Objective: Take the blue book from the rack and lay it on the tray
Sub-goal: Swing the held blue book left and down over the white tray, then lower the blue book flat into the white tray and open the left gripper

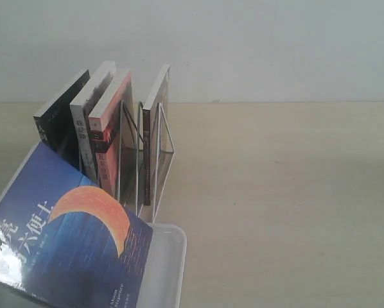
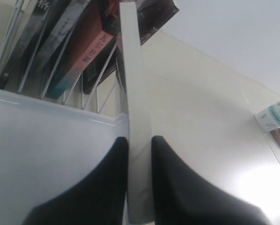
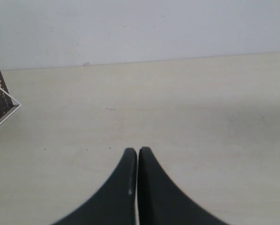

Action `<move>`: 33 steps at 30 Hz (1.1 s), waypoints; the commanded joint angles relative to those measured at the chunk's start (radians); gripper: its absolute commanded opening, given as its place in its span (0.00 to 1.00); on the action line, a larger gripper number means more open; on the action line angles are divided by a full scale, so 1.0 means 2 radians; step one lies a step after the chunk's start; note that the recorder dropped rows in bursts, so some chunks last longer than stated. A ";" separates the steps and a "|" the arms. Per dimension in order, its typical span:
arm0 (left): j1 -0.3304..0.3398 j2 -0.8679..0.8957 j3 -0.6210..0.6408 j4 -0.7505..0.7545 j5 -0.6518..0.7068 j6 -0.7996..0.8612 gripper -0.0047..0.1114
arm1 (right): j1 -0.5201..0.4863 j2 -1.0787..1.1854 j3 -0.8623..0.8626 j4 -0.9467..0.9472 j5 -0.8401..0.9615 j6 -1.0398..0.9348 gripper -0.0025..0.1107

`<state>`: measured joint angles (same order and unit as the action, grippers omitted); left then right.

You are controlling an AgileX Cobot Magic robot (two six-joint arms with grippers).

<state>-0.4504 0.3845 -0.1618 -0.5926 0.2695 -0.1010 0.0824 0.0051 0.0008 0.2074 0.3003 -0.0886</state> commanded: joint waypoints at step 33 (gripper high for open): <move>-0.001 -0.006 0.035 -0.066 -0.060 -0.013 0.08 | -0.001 -0.003 0.000 -0.002 -0.006 0.000 0.02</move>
<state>-0.4504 0.3781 -0.0882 -0.7037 0.2009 -0.1183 0.0824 0.0051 0.0008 0.2074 0.3003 -0.0886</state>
